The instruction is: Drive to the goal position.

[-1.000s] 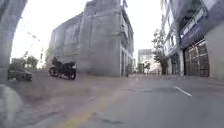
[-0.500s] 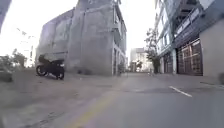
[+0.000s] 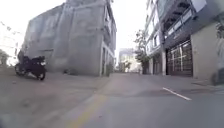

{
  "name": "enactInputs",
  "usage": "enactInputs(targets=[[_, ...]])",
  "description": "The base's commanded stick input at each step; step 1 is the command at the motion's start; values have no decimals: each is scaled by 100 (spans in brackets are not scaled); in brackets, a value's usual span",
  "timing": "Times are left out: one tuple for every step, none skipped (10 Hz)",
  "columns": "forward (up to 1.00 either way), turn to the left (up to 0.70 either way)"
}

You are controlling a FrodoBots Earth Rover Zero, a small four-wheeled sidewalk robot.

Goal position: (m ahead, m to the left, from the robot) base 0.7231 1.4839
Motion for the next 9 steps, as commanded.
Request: enactInputs(targets=[[100, -40], [100, -40], [100, -40], [100, -40], [100, -40], [100, -40], [100, -40], [100, -38], [100, -28]])
